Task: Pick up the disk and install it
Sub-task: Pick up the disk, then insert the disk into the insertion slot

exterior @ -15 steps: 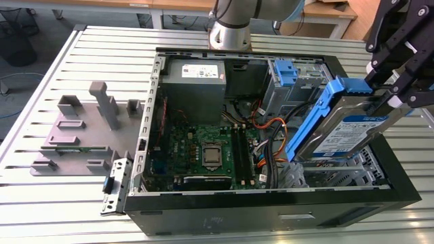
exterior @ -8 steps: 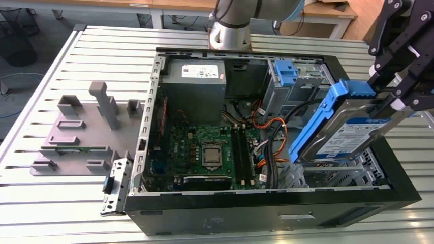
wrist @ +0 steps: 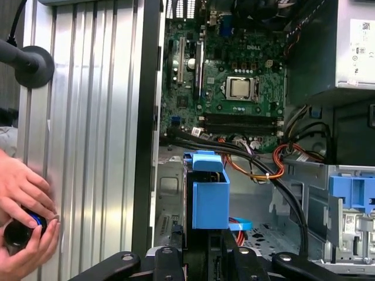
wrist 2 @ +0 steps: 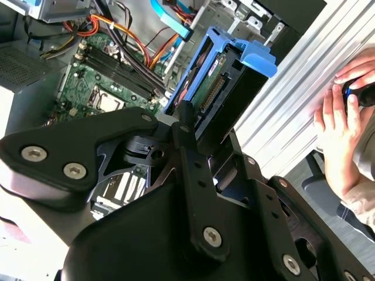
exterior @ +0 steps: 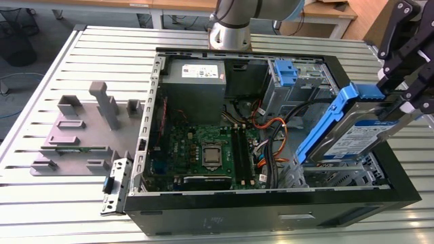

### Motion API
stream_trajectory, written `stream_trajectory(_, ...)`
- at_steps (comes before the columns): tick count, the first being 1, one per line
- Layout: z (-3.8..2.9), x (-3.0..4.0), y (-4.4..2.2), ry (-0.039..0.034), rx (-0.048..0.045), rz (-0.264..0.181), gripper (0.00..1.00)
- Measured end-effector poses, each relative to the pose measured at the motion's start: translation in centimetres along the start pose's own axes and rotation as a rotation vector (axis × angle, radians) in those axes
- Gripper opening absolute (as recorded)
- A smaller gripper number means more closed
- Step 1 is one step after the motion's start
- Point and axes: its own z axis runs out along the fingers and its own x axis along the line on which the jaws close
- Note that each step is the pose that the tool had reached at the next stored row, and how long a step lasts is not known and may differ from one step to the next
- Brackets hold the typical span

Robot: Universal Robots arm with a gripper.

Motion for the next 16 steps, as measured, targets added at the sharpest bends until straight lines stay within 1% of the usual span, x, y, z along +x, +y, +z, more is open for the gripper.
stream_trajectory(4, 0.17, 0.02, -0.49, 0.0001, 0.0002, 0.006, 0.35)
stream_trajectory(6, 0.22, 0.02, -0.52, -0.0003, 0.0002, 0.007, 0.35)
stream_trajectory(9, 0.32, 0.03, -0.61, -0.0026, 0.0003, 0.007, 0.35)
stream_trajectory(16, 0.69, 0.05, -1.08, -0.0039, 0.0004, 0.009, 0.35)
